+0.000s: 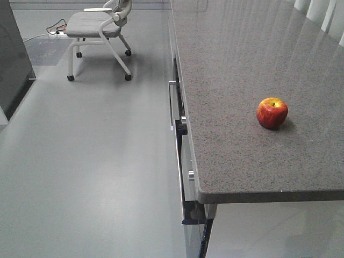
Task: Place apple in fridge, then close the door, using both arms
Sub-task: 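Reach the right gripper down toward the red-yellow apple on the counter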
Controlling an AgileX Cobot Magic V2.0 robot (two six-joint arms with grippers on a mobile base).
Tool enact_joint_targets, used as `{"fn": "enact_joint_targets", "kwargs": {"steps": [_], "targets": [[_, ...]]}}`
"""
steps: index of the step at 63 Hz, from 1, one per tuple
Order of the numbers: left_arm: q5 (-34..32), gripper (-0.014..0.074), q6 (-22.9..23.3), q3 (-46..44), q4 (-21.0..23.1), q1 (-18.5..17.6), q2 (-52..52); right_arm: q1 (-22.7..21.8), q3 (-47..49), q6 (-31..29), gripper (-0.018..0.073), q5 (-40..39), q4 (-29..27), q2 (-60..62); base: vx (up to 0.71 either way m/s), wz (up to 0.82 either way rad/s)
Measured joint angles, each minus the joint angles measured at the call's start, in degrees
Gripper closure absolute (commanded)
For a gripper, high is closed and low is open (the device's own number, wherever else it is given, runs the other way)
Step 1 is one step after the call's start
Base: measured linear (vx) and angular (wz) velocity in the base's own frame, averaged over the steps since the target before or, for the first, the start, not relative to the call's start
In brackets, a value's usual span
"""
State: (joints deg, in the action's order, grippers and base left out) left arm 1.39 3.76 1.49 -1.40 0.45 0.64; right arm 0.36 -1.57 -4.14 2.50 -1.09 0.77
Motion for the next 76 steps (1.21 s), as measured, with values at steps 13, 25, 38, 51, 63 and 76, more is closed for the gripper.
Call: {"fn": "enact_joint_targets", "kwargs": {"steps": [13, 25, 38, 51, 63, 76], "targets": [[0.0, 0.0603, 0.0, 0.0, 0.0, 0.0, 0.0, 0.0, 1.57, 0.06, 0.0563, 1.18, -1.28, -0.34, 0.0, 0.0], [0.0, 0.0603, 0.0, 0.0, 0.0, 0.0, 0.0, 0.0, 13.71, -0.37, 0.0563, 10.01, -1.28, -8.41, 0.0, 0.0], [0.0, 0.0603, 0.0, 0.0, 0.0, 0.0, 0.0, 0.0, 27.74, -0.43, 0.0556, 24.08, -1.28, -20.8, 0.0, 0.0], [0.0, 0.0603, 0.0, 0.0, 0.0, 0.0, 0.0, 0.0, 38.83, -1.83, 0.0445, 33.97, -1.28, -34.47, 0.0, 0.0], [0.0, 0.0603, 0.0, 0.0, 0.0, 0.0, 0.0, 0.0, 45.99, -3.04, 0.0183, 37.72, -1.28, -45.78, 0.0, 0.0], [0.0, 0.0603, 0.0, 0.0, 0.0, 0.0, 0.0, 0.0, 52.11, -3.29, -0.0027, 38.61, -1.28, -57.64, 0.0, 0.0]]}}
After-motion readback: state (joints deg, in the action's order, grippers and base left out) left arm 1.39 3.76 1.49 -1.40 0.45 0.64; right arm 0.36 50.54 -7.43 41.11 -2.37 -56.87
